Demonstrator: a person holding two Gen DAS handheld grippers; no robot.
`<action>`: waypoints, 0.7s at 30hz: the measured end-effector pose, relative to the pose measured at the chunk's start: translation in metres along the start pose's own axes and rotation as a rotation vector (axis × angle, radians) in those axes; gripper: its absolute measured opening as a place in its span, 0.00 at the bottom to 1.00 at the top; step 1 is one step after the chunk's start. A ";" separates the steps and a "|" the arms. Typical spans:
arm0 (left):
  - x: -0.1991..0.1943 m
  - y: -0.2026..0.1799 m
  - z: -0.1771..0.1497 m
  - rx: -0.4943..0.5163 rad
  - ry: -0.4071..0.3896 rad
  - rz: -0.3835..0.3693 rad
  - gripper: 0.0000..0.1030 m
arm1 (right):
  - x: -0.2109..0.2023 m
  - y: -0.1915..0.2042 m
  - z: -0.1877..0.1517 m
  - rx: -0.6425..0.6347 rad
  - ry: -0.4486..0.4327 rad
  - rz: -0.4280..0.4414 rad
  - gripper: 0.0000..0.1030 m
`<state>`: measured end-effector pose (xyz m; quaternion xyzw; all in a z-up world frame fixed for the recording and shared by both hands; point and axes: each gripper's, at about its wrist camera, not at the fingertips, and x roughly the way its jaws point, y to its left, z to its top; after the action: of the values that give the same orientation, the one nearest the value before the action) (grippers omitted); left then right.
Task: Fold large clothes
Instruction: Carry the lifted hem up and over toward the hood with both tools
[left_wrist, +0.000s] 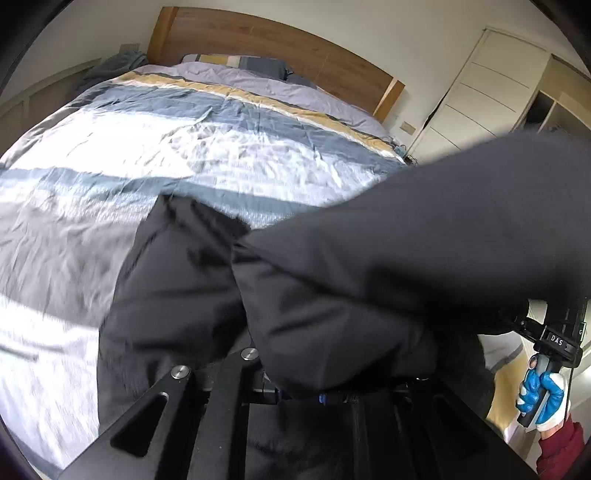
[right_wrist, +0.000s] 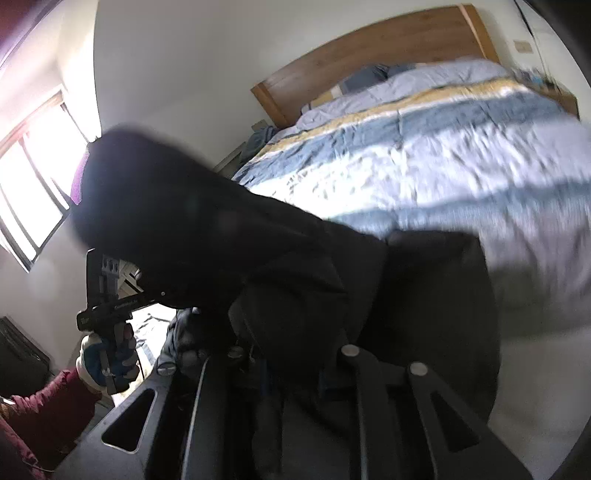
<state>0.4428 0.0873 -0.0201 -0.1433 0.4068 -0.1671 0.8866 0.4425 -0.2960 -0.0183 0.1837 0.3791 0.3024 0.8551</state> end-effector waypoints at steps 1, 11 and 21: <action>-0.001 0.000 -0.008 0.001 -0.008 -0.004 0.12 | 0.000 -0.002 -0.007 0.012 0.000 0.002 0.17; 0.030 0.006 -0.033 0.056 -0.023 0.033 0.11 | 0.014 -0.030 -0.053 0.077 -0.006 0.003 0.17; 0.038 0.002 -0.040 0.064 -0.005 0.088 0.16 | 0.033 -0.036 -0.065 0.060 0.018 -0.066 0.18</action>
<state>0.4355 0.0684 -0.0721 -0.0974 0.4048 -0.1405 0.8983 0.4242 -0.2960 -0.0981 0.1940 0.4015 0.2643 0.8552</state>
